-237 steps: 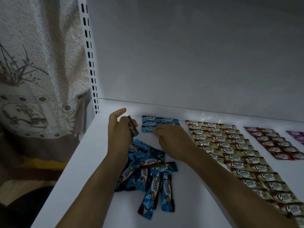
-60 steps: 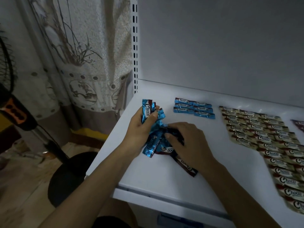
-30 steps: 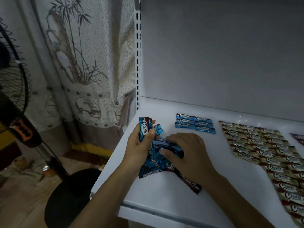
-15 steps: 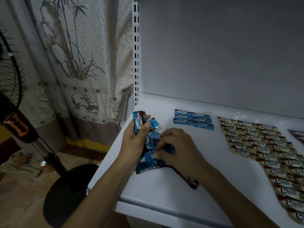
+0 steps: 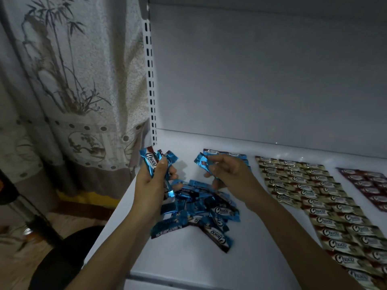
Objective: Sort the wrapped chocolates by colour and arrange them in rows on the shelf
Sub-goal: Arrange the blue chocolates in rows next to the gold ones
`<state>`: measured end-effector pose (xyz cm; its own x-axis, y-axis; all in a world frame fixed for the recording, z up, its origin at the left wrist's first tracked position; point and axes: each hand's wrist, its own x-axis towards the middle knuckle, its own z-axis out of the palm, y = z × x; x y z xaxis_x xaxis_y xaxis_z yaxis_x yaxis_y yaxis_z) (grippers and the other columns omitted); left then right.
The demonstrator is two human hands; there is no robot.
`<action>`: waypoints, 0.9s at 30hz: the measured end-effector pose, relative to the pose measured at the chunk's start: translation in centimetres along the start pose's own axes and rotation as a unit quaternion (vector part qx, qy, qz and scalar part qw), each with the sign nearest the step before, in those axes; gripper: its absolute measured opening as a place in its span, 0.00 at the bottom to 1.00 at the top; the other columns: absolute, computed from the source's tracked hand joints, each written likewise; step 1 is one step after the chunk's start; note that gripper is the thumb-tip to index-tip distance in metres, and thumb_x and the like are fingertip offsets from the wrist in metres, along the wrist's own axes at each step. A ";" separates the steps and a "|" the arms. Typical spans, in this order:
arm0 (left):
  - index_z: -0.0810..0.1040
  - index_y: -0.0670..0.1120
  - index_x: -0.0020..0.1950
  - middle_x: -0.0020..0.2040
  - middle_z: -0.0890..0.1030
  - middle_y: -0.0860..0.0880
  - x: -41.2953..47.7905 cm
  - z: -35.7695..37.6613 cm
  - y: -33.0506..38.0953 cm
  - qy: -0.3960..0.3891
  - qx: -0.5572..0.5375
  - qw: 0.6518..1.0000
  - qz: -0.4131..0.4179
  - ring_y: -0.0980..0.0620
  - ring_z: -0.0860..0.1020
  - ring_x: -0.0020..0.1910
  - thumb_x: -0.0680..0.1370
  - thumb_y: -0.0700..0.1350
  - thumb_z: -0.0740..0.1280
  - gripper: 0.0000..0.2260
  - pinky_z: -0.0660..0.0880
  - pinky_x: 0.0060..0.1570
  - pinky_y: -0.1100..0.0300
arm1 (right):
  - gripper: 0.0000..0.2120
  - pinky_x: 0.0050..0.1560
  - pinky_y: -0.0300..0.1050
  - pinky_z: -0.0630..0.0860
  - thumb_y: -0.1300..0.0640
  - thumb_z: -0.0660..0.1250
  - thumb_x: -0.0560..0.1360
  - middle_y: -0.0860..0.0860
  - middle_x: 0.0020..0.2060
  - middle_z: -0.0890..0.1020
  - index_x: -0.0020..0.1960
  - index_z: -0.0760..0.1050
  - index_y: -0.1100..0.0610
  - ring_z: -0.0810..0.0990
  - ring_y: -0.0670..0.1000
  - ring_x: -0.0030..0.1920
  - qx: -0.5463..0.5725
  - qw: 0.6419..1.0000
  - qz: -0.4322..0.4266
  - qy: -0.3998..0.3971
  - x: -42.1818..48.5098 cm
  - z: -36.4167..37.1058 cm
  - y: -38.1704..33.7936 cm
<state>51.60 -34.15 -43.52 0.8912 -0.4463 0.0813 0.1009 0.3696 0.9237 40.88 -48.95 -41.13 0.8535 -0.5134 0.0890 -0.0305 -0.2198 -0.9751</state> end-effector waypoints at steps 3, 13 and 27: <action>0.75 0.47 0.53 0.38 0.80 0.50 1.0 1.5 0.7 -0.024 0.037 0.999 0.001 0.56 0.81 0.34 0.82 0.44 0.60 0.05 0.77 0.28 0.62 | 0.12 0.41 0.42 0.79 0.67 0.67 0.75 0.50 0.43 0.83 0.48 0.77 0.50 0.82 0.45 0.36 -0.010 0.997 -0.050 0.065 1.0 -0.4 1.3; 0.76 0.47 0.52 0.41 0.85 0.48 2.2 4.1 -0.8 -0.109 0.111 0.988 0.000 0.57 0.76 0.31 0.82 0.45 0.61 0.05 0.68 0.22 0.63 | 0.10 0.49 0.30 0.74 0.58 0.64 0.75 0.51 0.56 0.73 0.53 0.82 0.55 0.74 0.40 0.50 -0.215 0.860 -0.340 0.313 0.5 -1.9 4.7; 0.74 0.45 0.44 0.36 0.84 0.50 2.2 3.5 -1.0 -0.102 0.099 0.990 -0.006 0.56 0.69 0.24 0.80 0.40 0.63 0.05 0.65 0.21 0.65 | 0.12 0.37 0.37 0.77 0.63 0.65 0.78 0.54 0.42 0.83 0.60 0.77 0.54 0.84 0.47 0.38 -0.021 0.956 -0.184 0.229 0.1 0.2 4.1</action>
<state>51.93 -38.37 -42.95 0.7810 -0.6118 0.1258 0.0037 0.2060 0.9785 40.99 -49.72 -45.13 0.4930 -0.7025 0.5132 0.1994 -0.4830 -0.8526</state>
